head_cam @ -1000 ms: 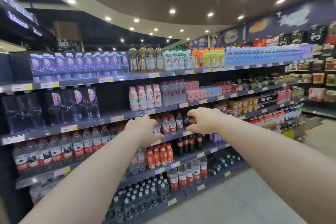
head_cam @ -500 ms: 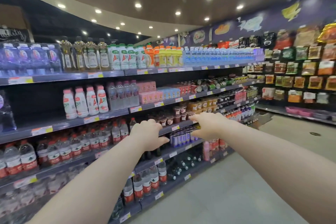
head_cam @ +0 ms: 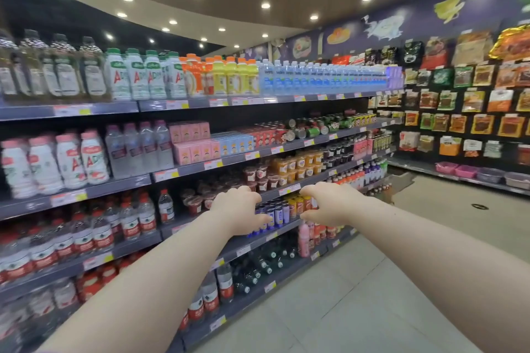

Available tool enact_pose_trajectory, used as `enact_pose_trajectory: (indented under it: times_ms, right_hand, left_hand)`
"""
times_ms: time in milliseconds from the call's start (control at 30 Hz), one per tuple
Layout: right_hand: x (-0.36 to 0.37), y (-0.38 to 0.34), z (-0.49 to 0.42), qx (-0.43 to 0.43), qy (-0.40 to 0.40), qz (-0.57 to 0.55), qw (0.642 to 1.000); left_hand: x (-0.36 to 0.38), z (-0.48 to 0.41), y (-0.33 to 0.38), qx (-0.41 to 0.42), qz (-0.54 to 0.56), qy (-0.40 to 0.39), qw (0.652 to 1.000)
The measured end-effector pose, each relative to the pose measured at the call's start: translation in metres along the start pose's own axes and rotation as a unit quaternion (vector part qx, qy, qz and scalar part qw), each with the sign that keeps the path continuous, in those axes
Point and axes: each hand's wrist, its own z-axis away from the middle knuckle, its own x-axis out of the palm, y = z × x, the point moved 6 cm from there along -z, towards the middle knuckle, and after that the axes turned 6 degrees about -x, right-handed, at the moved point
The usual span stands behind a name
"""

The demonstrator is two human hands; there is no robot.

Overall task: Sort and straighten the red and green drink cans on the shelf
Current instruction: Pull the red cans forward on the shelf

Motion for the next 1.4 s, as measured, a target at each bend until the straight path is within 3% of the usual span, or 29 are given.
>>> enact_pose_trajectory:
  times_ms: [400,667,1167,1400]
  right_hand:
    - [-0.002,0.139,-0.140,0.056,0.045,-0.018,0.997]
    - [0.031,0.242,-0.213,0.088,0.017,-0.019,0.996]
    - [0.036,0.485,-0.352,0.014,0.002,-0.020,1.000]
    - [0.054,0.523,-0.424,-0.057,-0.010,-0.043,0.997]
  left_hand:
    - [0.024,-0.218,0.060,0.077,0.041,0.023,0.996]
    - [0.060,-0.330,0.114,0.095,0.036,-0.006,0.995]
    - [0.091,-0.544,0.239,-0.006,0.054,0.014,0.998]
    - [0.112,-0.612,0.242,-0.048,0.056,0.008,0.997]
